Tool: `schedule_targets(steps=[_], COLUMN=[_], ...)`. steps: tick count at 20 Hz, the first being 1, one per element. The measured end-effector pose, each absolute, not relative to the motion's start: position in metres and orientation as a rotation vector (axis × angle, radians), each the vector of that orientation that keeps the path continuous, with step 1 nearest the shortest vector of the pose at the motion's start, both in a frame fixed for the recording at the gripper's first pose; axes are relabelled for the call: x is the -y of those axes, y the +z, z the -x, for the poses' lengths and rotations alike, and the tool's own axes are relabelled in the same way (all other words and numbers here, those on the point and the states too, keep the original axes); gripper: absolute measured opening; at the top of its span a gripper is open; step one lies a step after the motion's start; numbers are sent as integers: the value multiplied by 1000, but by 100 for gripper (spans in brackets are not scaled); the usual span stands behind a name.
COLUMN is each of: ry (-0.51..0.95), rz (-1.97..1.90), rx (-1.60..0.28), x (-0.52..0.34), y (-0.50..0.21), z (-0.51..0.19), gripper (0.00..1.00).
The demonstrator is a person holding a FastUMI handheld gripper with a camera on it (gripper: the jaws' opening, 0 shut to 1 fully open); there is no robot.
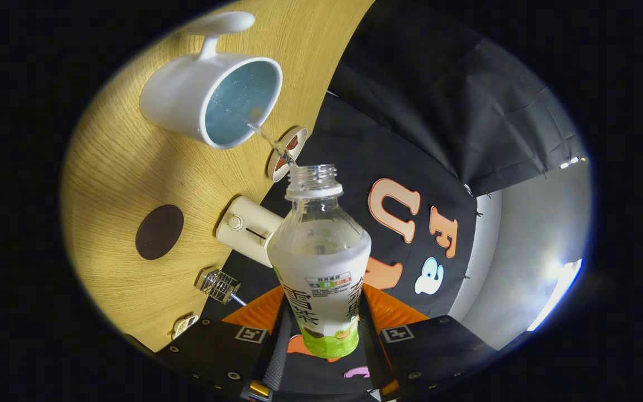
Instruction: Take the bottle from table, then pour the juice into the cup, finally place the bottle on the coaster
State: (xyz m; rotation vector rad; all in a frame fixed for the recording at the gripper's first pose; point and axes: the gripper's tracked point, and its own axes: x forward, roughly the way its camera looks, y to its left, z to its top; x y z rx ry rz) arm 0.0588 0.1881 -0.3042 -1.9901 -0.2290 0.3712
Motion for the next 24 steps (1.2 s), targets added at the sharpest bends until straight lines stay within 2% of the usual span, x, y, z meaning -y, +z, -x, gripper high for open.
schedule_targets(steps=[24], ry=[382], rz=[2027], rx=[304], x=[-206], y=[-286], z=[-64], gripper=[60])
